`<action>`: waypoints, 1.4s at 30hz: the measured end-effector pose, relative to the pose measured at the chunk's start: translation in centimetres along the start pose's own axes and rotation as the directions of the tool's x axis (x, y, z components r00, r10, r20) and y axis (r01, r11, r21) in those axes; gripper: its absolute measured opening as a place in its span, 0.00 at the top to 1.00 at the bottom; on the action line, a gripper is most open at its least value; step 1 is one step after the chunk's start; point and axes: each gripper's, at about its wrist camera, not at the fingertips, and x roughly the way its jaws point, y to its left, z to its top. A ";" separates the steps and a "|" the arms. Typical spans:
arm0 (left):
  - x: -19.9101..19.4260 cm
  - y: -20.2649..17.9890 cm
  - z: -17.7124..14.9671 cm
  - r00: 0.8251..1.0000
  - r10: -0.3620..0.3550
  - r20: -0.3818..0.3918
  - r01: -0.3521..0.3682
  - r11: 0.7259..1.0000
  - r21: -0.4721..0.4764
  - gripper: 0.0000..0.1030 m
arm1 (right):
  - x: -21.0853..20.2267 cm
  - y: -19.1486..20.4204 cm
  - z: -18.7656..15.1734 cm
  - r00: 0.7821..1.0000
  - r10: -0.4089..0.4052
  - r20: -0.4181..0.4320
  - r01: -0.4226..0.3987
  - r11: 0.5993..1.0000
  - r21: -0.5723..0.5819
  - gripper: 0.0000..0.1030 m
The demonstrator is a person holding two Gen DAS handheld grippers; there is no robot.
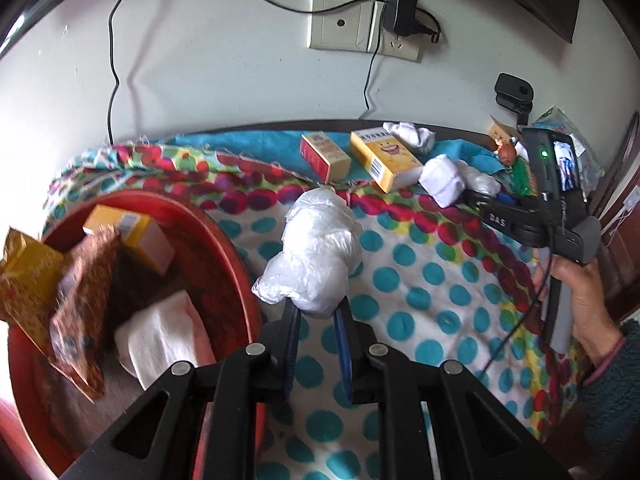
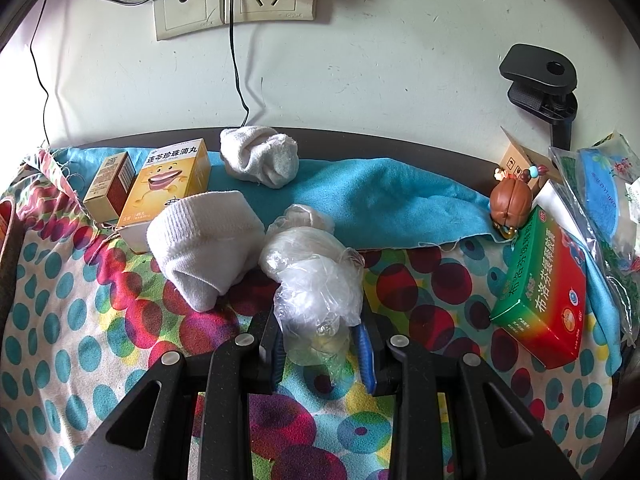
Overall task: Organize objects
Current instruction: 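Carry the plastic bag ball into the basin and open the left gripper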
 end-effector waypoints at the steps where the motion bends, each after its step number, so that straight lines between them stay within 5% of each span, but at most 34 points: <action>1: 0.0 0.0 -0.2 1.000 0.002 -0.002 -0.002 1.000 -0.001 0.83 | 0.0 -0.1 0.0 1.000 -0.001 0.000 0.001 1.000 -0.001 0.73; 13: -1.7 0.8 -1.4 1.000 -0.013 -0.006 0.012 0.999 -0.036 0.83 | 0.1 -0.4 -0.2 1.000 -0.005 0.001 0.005 1.000 -0.005 0.72; 26: -4.0 6.6 -2.2 0.999 0.036 0.000 -0.036 0.990 -0.138 0.83 | 0.2 -0.3 -0.2 1.000 -0.008 0.001 0.008 1.000 -0.009 0.72; 30: -4.8 8.9 -3.9 1.000 0.011 0.012 -0.008 0.975 -0.221 0.83 | 0.3 -0.5 -0.3 1.000 -0.014 0.002 0.014 1.000 -0.014 0.72; 35: -5.8 10.1 -4.1 0.999 0.003 0.032 0.004 0.976 -0.216 0.83 | 0.3 -0.6 -0.4 1.000 -0.020 0.003 0.020 1.000 -0.018 0.72; 42: -5.9 11.8 -4.4 0.995 0.094 0.012 -0.089 0.972 -0.217 0.83 | 0.4 -0.6 -0.5 1.000 -0.024 0.003 0.025 0.999 -0.021 0.72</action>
